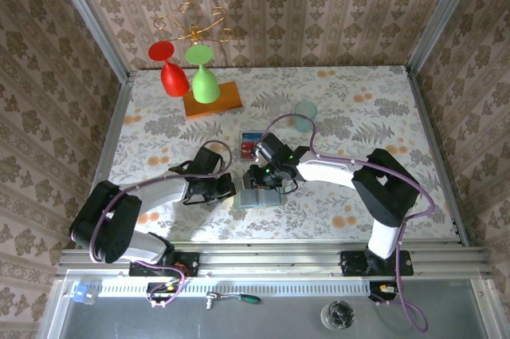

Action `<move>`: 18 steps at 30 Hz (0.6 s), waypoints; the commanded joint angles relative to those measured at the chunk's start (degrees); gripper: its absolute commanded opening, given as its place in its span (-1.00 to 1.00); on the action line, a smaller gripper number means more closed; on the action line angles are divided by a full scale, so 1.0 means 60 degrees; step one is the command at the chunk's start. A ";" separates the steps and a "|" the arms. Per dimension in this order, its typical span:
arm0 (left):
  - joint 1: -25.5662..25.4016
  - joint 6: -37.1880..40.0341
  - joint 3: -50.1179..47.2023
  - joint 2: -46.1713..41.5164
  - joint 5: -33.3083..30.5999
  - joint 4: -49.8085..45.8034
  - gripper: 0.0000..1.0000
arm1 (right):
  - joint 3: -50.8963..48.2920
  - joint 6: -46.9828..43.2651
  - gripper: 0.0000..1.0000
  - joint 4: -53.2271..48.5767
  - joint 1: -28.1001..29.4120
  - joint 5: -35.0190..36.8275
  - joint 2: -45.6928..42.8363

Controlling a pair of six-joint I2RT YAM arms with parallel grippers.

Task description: Take the credit cards out of the card holder

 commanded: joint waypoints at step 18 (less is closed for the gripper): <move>-0.0013 0.0266 0.0184 0.0017 -0.0223 -0.0356 -1.00 | 0.0185 0.0572 -0.40 -0.0139 0.0158 -0.0071 0.0677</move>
